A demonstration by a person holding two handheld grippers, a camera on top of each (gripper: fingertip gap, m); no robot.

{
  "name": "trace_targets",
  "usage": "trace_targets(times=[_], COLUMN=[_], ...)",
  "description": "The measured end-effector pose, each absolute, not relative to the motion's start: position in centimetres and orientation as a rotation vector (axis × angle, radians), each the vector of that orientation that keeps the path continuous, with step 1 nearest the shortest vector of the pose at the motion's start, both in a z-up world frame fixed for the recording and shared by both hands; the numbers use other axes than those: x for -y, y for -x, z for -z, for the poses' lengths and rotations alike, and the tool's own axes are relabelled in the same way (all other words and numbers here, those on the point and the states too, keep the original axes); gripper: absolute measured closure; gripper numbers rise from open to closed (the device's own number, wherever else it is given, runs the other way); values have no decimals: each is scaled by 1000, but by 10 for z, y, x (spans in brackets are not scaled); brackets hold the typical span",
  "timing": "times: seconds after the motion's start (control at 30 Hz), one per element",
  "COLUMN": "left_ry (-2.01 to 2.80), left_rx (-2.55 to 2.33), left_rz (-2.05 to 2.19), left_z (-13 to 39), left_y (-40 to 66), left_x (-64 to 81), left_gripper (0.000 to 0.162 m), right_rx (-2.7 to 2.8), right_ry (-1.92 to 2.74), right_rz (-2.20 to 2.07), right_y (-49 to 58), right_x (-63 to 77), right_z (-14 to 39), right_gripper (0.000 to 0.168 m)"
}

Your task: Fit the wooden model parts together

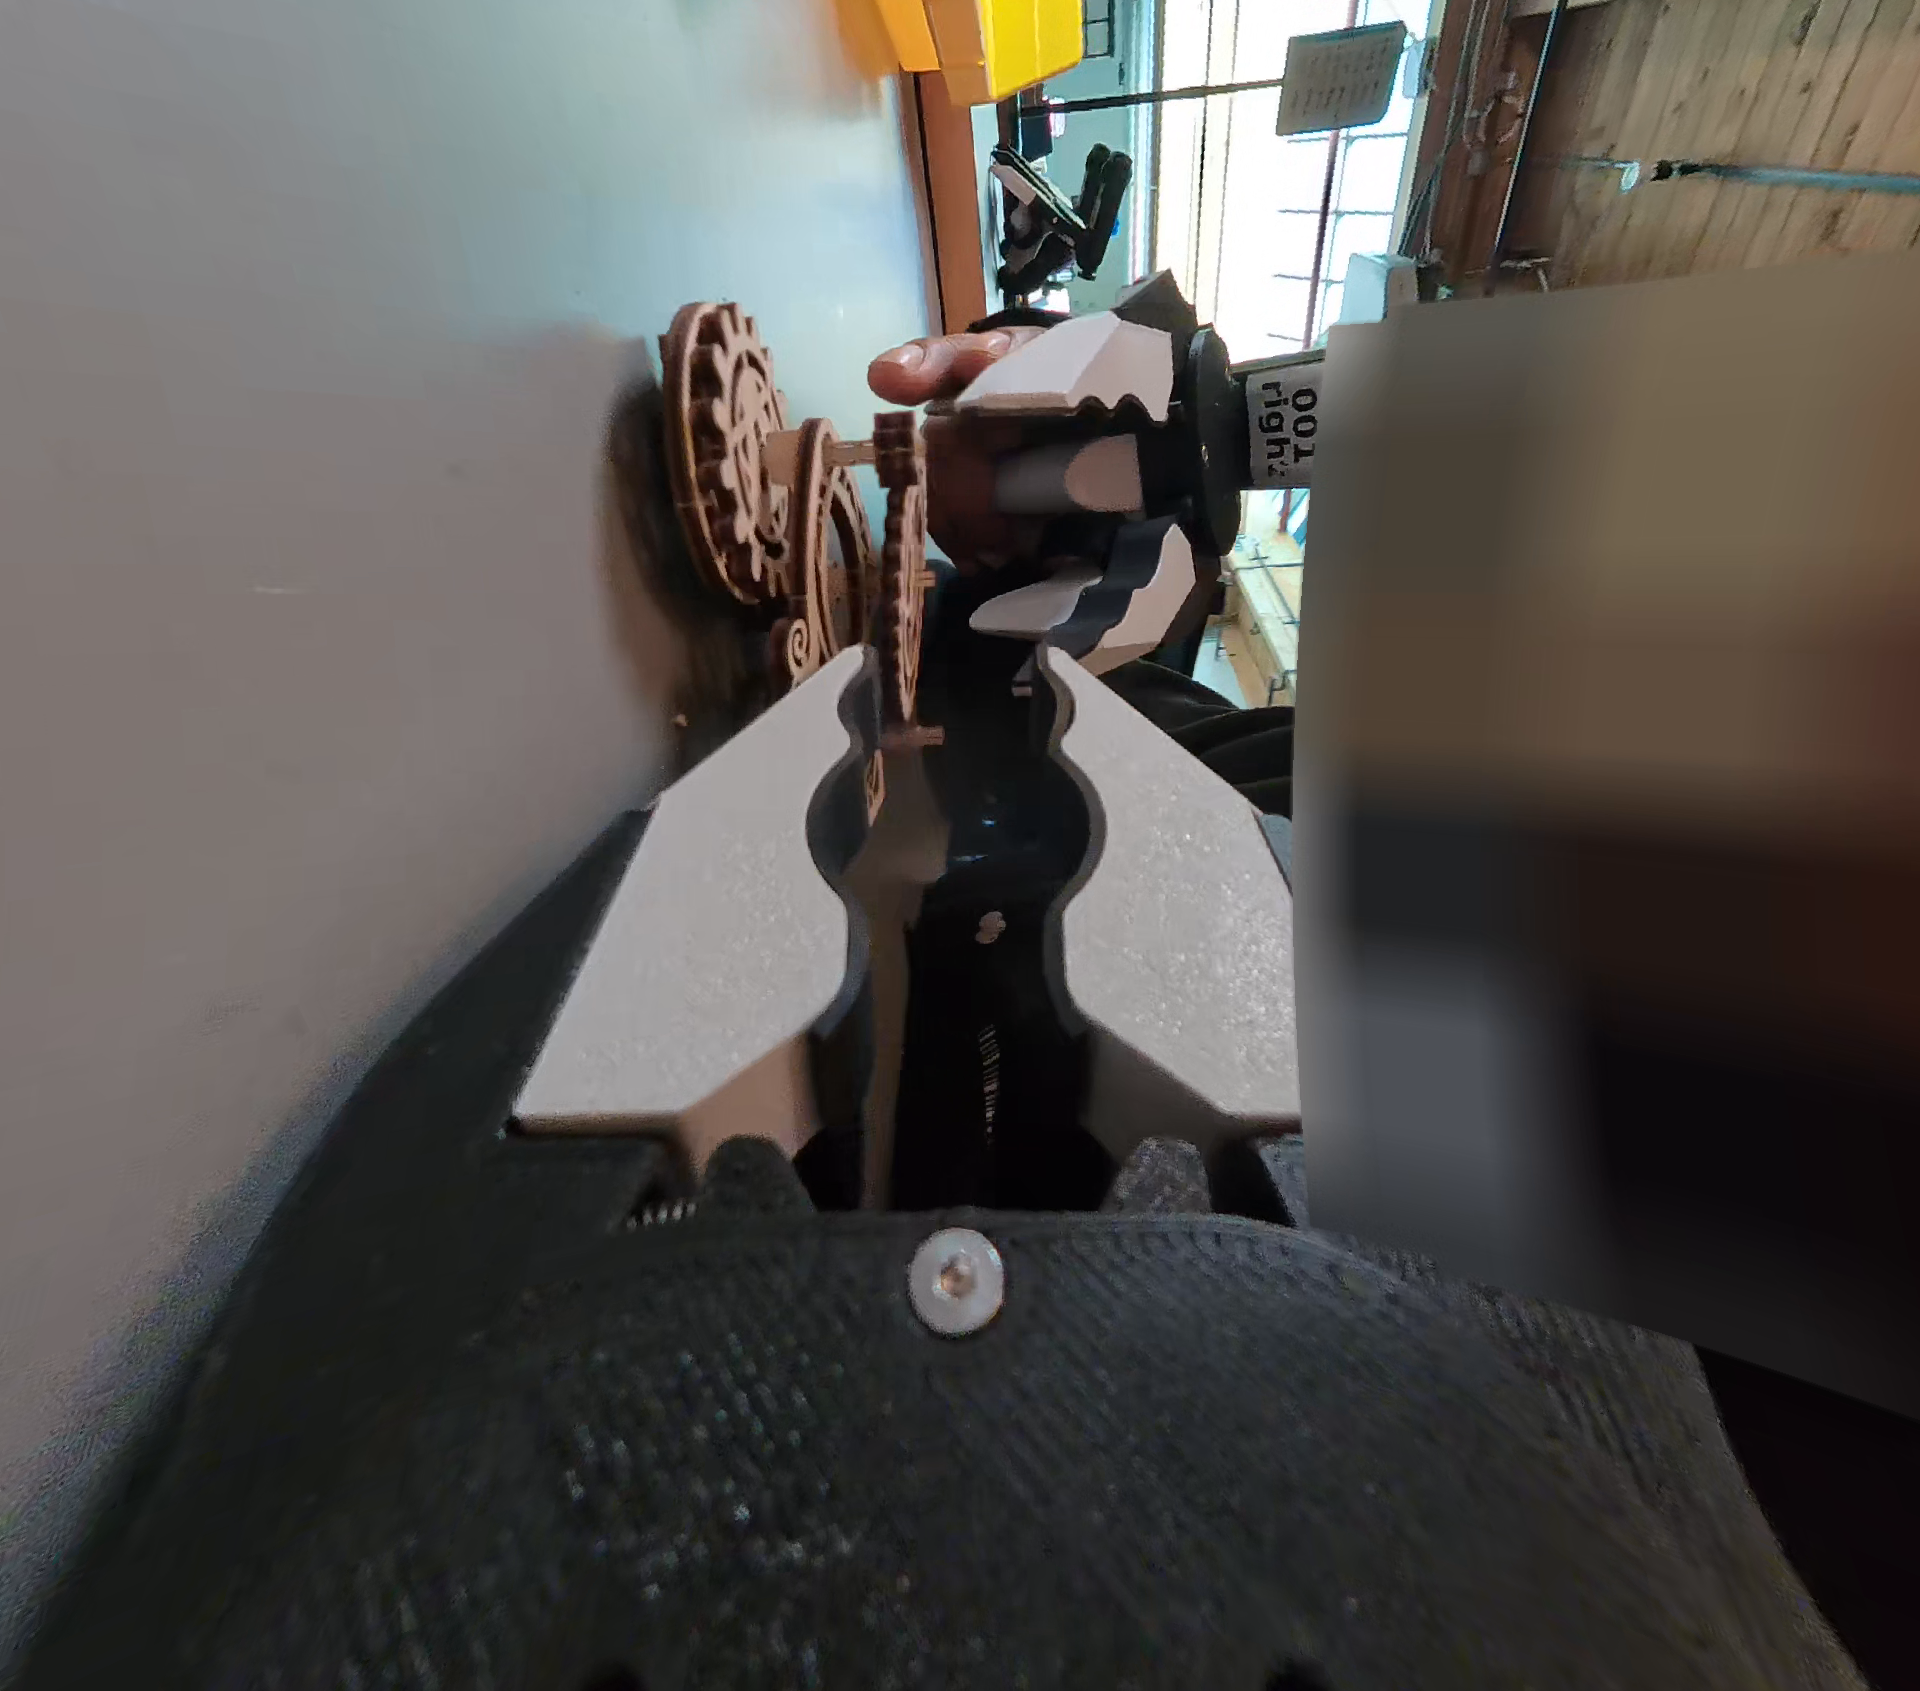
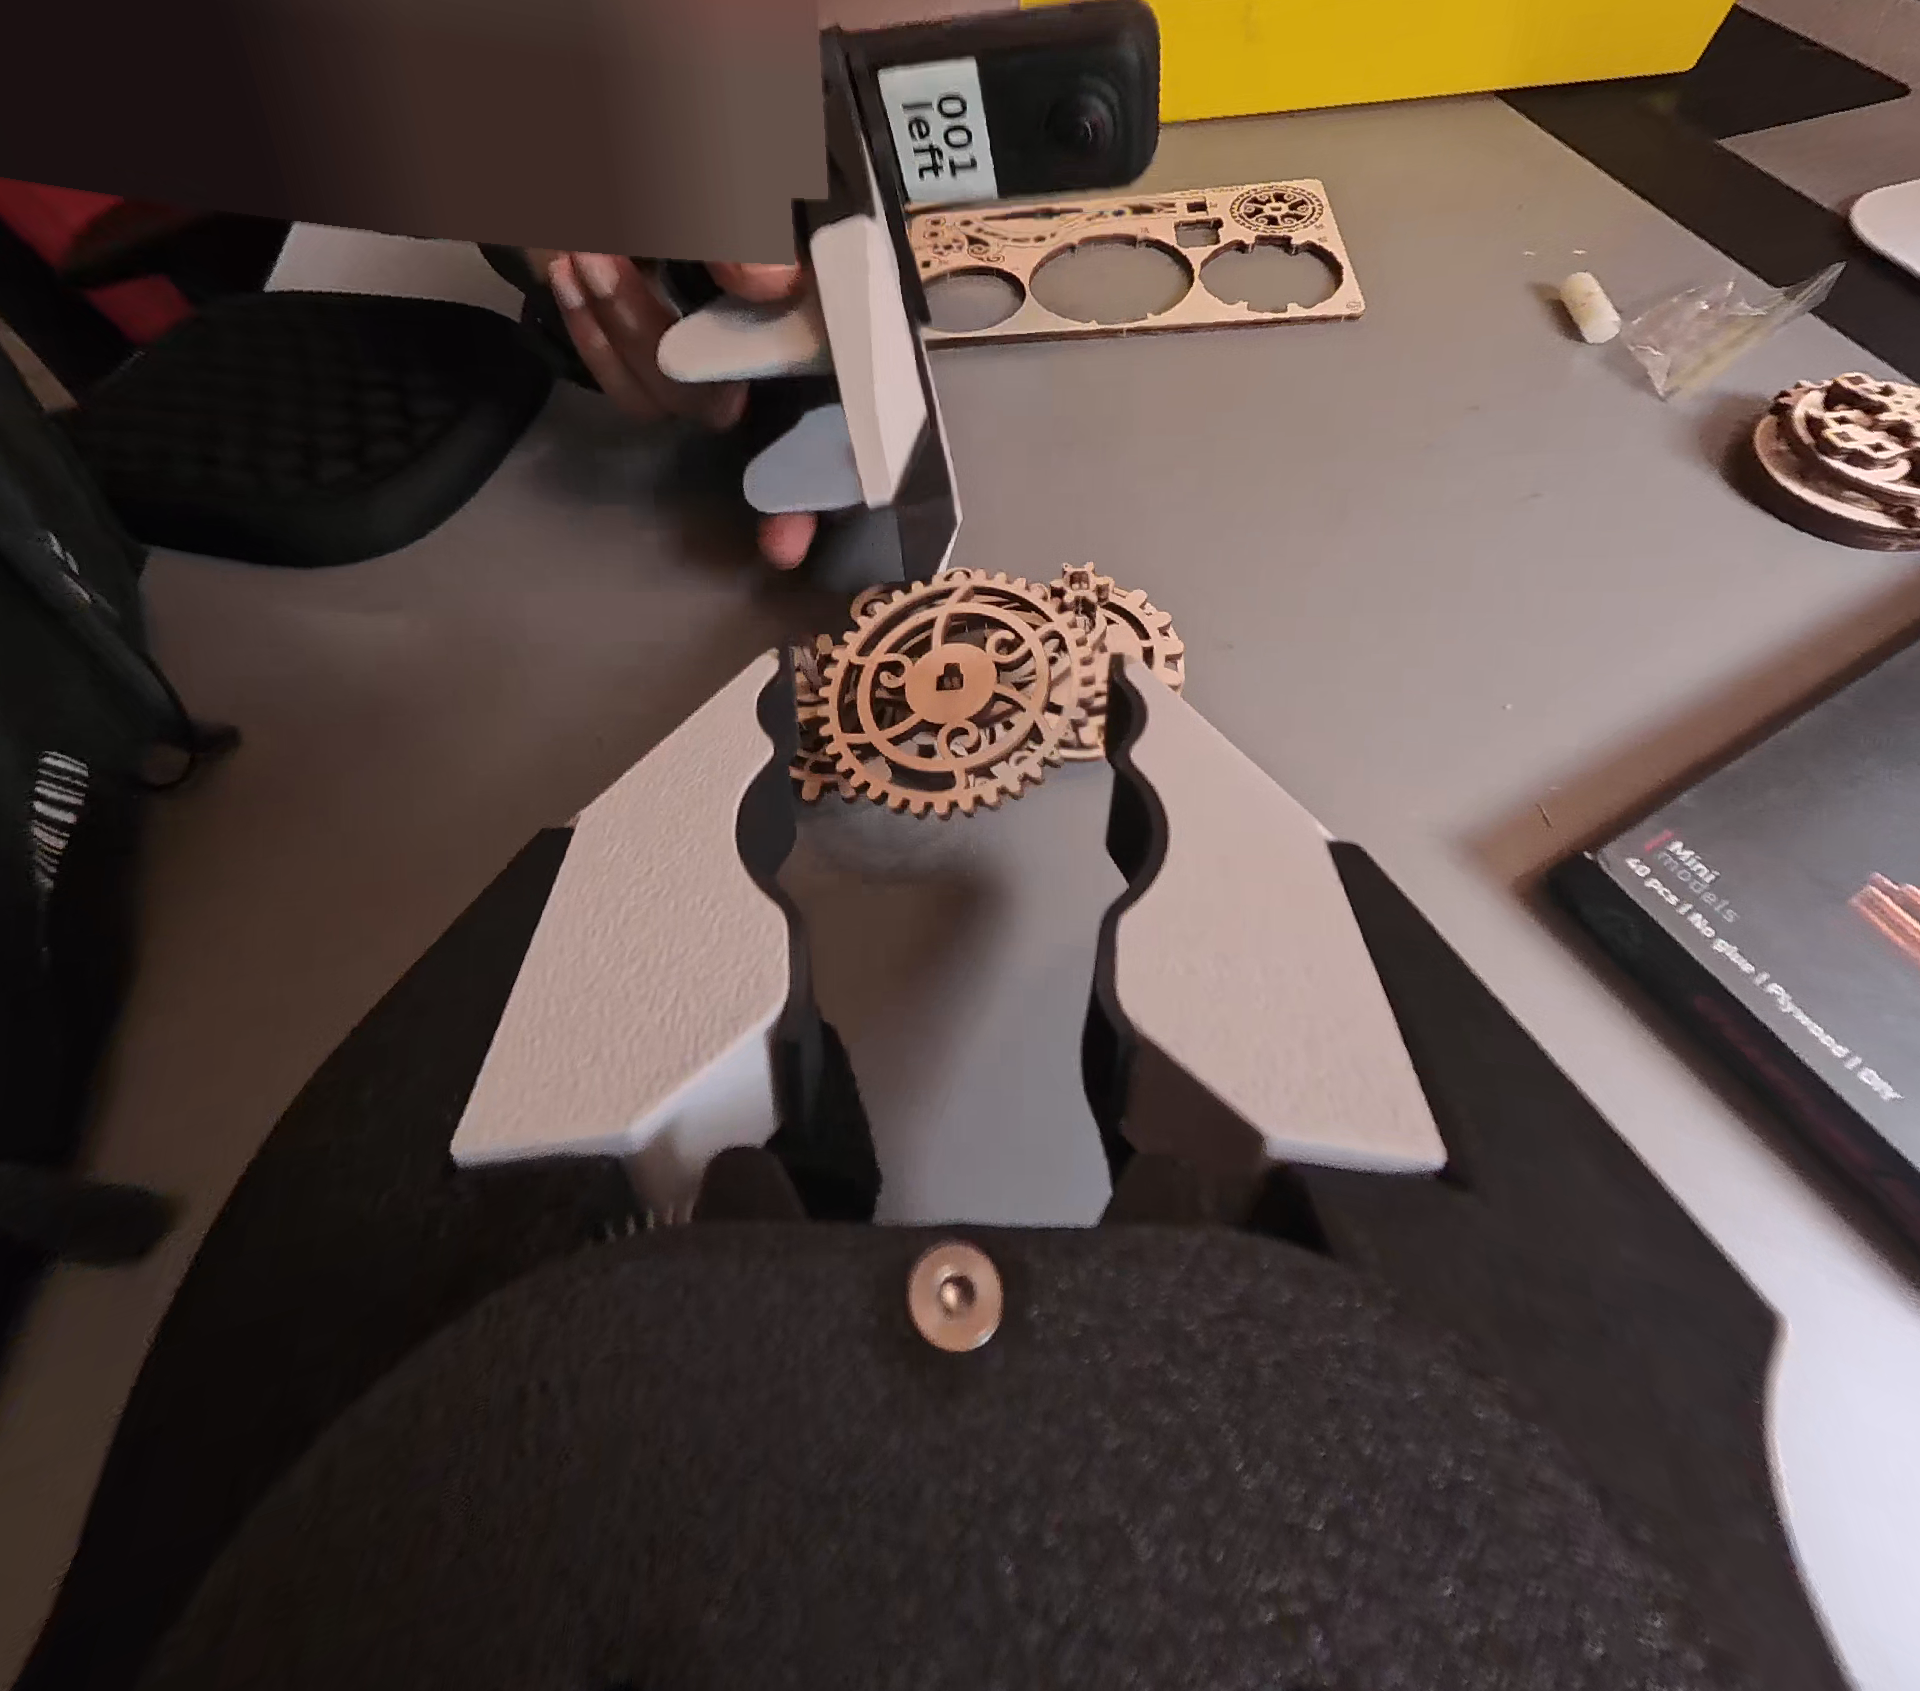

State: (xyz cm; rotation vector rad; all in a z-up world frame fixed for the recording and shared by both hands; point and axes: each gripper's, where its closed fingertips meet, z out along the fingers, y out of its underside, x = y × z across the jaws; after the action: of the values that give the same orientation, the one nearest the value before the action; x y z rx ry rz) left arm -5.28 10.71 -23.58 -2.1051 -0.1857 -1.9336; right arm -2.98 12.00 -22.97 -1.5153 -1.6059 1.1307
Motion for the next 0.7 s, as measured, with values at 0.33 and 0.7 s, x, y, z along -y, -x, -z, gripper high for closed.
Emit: trace_targets(times=[0.33,0.7], left_ry=[2139,2042], left_rx=[-88,-720], left_rz=[1564,1108], left_z=[235,246], left_y=[76,66], left_x=[-103,-129], left_gripper=[124,93], right_rx=[1669,1747], right_ry=[1430,1431], right_rz=[-1032,-935], right_y=[26,33], right_x=[-117,-112], right_z=[234,250], right_gripper=[115,112])
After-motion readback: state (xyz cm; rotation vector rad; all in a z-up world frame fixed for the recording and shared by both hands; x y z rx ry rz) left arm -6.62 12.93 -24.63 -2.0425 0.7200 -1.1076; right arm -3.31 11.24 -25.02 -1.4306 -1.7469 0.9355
